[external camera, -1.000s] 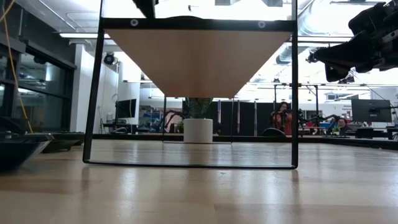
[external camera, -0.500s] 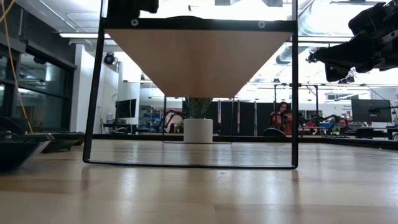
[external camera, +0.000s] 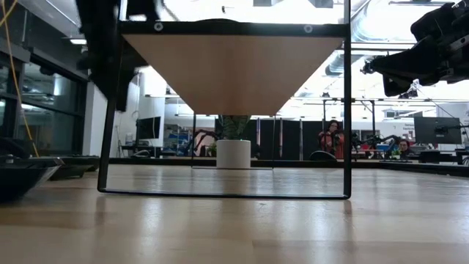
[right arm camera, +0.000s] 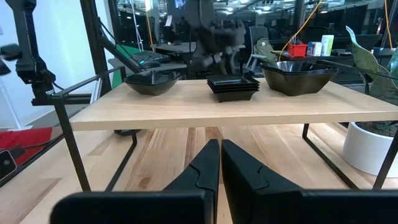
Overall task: Pick & Place Mini shaped plates
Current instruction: Stack the black leaf shaped plate on top of the black leaf shaped plate on the shelf
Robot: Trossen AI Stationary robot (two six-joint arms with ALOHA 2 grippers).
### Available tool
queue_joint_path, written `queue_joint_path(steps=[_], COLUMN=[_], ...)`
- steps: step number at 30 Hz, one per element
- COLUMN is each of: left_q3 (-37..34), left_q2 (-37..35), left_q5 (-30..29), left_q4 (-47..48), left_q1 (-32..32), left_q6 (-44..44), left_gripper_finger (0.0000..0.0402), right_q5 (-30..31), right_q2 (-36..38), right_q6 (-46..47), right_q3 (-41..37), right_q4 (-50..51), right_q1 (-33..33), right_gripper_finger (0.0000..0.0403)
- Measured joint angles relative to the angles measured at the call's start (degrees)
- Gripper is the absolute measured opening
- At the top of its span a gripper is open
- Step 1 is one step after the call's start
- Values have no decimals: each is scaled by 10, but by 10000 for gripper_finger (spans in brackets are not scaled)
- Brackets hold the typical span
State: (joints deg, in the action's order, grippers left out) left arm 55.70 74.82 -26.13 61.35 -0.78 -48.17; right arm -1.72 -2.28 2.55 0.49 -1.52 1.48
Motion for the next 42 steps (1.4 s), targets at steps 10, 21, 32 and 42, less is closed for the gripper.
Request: queue_joint_path(steps=[10, 21, 32, 42], left_q3=[-122, -146, -146, -146], left_q2=[0, 48, 88, 107], left_q5=[-4, -14, -11, 2], left_q4=[-92, -151, -137, -134], left_q1=[0, 0, 1, 1], left_q6=[-95, -98, -139, -141], left_gripper_finger=[101, 101, 101, 101], right_q5=[0, 0, 0, 0], right_q2=[0, 0, 0, 0], right_q6=[0, 0, 0, 0], right_q3=[0, 0, 0, 0], right_q4=[0, 0, 0, 0], right_q1=[0, 0, 0, 0], right_gripper_finger=[12, 12, 12, 12])
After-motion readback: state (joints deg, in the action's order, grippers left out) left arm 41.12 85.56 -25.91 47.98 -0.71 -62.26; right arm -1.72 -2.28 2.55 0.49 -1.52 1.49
